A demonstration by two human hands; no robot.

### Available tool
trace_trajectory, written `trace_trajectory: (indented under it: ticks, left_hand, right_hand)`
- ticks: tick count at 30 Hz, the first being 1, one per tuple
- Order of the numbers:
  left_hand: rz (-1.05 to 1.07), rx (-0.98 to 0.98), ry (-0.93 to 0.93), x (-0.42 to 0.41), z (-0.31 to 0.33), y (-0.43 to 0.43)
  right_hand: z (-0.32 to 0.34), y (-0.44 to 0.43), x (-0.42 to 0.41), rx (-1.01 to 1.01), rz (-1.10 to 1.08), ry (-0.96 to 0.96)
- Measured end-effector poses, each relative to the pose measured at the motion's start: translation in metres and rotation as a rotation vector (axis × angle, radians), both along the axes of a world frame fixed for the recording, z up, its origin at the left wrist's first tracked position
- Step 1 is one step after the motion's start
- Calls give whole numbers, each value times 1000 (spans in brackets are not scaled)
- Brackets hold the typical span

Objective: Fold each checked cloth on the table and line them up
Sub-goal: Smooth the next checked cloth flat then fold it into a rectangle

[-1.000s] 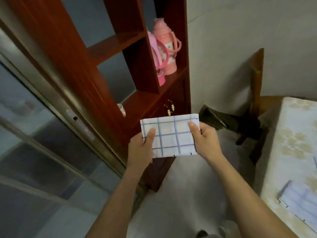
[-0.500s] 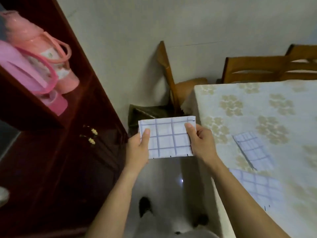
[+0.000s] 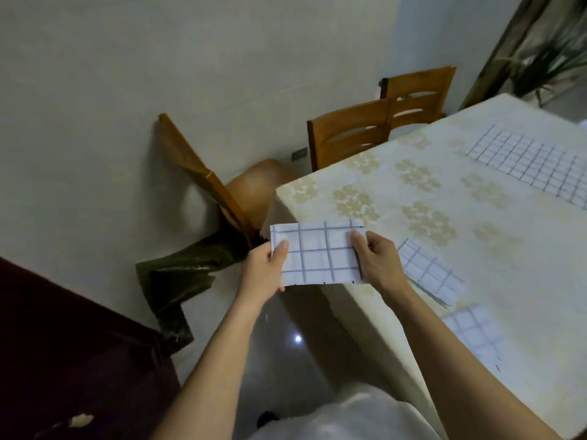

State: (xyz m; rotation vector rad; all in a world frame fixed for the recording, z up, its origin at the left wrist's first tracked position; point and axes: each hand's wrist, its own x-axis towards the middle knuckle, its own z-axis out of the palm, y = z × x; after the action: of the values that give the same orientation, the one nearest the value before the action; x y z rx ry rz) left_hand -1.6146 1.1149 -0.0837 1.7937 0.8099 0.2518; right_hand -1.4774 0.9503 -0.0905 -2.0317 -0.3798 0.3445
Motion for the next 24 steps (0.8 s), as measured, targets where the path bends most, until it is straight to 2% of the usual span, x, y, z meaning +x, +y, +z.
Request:
trace_trajectory:
  ticks: [4,7,9,16,20,24]
  left_hand:
    - [-266,-54,98,42,-20,11]
    - [-564,-22,247,79,-28,17]
    - [-666,-59,274,104,-33,19]
    - [-653,-203,380,177,-48,27]
    - [-518,-272,371,234,-62,26]
    - [-420,-294,394,277,-79,24]
  right_hand:
    - [-20,-15,19,-95,-94,154]
    - [-39,-21,46,-166,-169,218]
    - [-54,-21,68,-182,-230,230]
    - [-84,-4,150,-163,-278,277]
    - [-83,-6,204,-153,-294,234]
    - [-97,-21,237,-160,-299,321]
